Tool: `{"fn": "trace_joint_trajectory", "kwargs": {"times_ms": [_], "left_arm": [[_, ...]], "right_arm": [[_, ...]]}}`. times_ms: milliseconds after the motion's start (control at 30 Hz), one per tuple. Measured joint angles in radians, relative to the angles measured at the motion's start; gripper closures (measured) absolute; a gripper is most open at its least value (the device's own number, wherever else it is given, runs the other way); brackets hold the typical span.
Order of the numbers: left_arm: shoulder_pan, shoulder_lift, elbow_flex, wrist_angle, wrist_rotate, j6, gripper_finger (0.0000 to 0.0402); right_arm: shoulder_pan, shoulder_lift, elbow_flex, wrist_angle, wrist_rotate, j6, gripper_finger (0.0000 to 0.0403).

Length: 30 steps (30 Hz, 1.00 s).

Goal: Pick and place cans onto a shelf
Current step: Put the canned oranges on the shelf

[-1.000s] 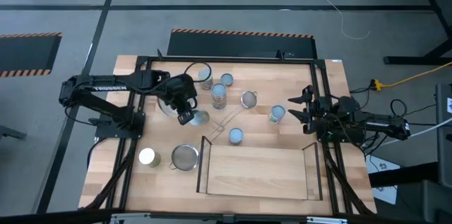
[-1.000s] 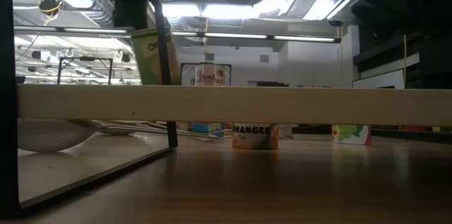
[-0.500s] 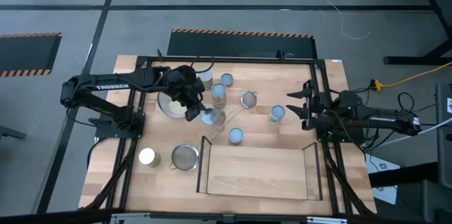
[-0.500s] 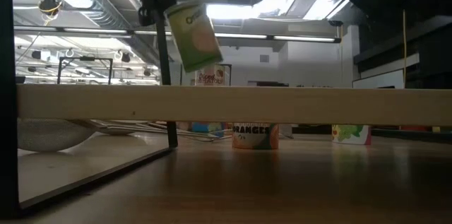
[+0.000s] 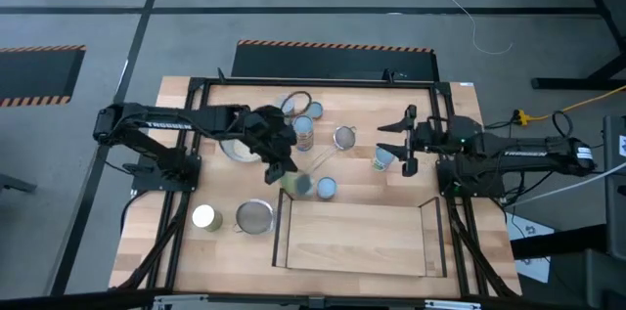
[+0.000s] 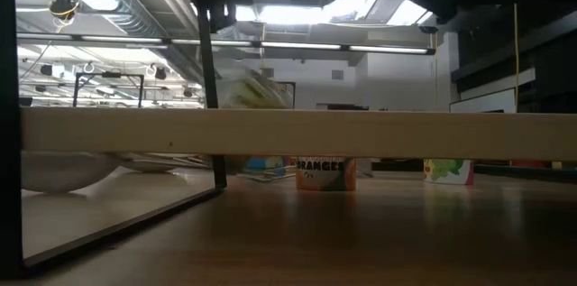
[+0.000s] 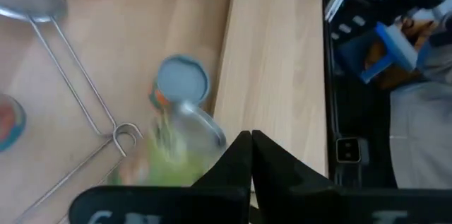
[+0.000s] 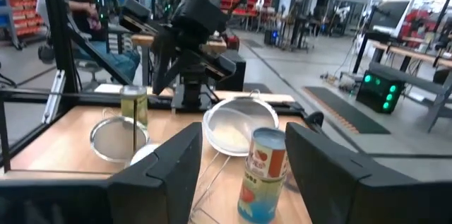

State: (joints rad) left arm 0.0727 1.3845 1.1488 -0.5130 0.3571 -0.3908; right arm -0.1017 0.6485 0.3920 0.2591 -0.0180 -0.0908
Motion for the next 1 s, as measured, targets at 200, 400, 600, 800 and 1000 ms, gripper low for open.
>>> {"fn": "trace_joint_trajectory", "kwargs": {"times_ms": [200, 400, 600, 800, 1000], "left_arm": [[-0.009, 0.040, -0.001, -0.014, 0.000, 0.000, 0.0401], [-0.008, 0.036, -0.001, -0.006, -0.019, 0.001, 0.0401], [-0.008, 0.034, -0.001, -0.007, -0.026, 0.005, 0.0401], [-0.008, 0.034, -0.001, -0.007, -0.034, 0.008, 0.0401], [-0.008, 0.034, -0.001, -0.007, -0.039, 0.009, 0.0401]], "right_arm": [[0.000, 0.073, 0.006, 0.001, -0.001, 0.000, 0.0194], [0.000, 0.105, 0.006, 0.001, -0.001, 0.000, 0.0194], [0.000, 0.111, 0.006, 0.002, -0.001, 0.000, 0.0194], [0.000, 0.111, 0.006, -0.009, -0.002, 0.000, 0.0194], [0.000, 0.135, 0.005, -0.015, -0.010, 0.006, 0.0194]]}}
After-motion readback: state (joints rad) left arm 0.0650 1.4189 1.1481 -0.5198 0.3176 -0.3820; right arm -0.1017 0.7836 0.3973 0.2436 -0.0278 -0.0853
